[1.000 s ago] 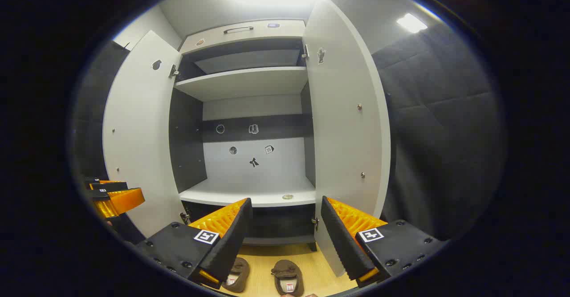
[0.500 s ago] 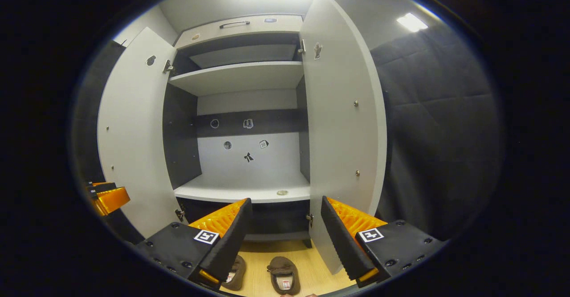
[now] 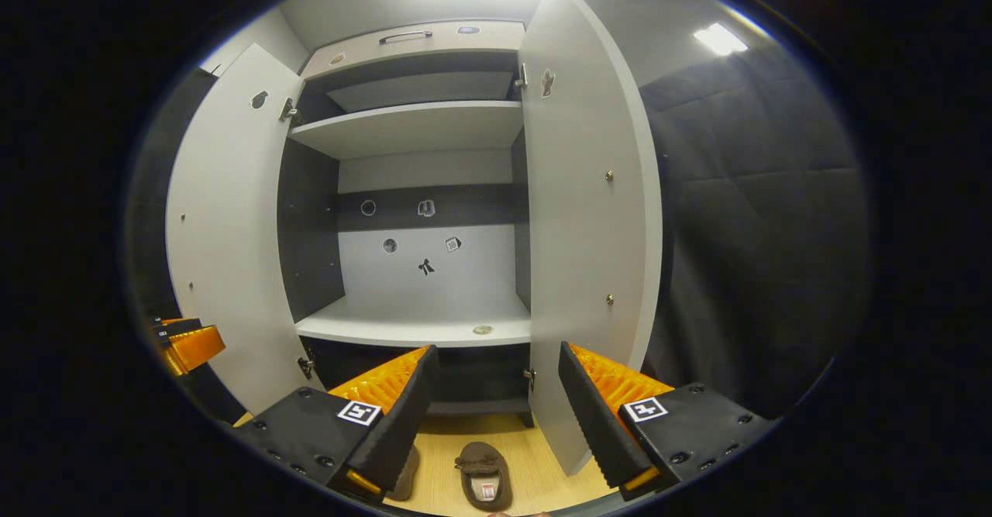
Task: Grab one shoe with the right hand and put it into the shoe cabinet, grab the other shoe with the left hand and put it into the shoe cabinet; then close the right door with the right hand and the left door with the left hand.
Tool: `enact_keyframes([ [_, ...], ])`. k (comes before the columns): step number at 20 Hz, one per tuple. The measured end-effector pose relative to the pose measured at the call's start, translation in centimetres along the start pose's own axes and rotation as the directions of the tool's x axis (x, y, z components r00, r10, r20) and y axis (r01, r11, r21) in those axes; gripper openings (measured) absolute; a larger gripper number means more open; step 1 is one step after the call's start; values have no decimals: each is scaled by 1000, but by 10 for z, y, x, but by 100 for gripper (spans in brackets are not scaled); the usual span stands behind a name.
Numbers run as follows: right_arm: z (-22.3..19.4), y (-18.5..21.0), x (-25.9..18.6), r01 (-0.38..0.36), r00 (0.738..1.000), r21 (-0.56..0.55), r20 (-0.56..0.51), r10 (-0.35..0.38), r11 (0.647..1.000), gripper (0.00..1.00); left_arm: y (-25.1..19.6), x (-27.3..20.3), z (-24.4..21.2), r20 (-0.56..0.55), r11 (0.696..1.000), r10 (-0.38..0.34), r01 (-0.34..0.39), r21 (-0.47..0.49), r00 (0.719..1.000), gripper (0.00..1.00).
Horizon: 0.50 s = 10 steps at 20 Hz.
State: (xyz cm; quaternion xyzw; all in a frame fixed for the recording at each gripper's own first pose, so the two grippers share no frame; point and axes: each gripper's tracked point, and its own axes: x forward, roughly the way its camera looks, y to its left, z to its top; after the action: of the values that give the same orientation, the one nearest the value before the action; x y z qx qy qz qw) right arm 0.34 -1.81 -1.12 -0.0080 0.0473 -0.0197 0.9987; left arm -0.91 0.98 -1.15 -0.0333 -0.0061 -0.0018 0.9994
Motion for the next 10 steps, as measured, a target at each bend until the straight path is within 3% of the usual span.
enact_keyframes([
  [10, -31, 16, 29, -26, 991, 22, -132, 28, 999, 98, 3, -1, -19, -54, 1000, 0, 0, 3, 999, 84],
])
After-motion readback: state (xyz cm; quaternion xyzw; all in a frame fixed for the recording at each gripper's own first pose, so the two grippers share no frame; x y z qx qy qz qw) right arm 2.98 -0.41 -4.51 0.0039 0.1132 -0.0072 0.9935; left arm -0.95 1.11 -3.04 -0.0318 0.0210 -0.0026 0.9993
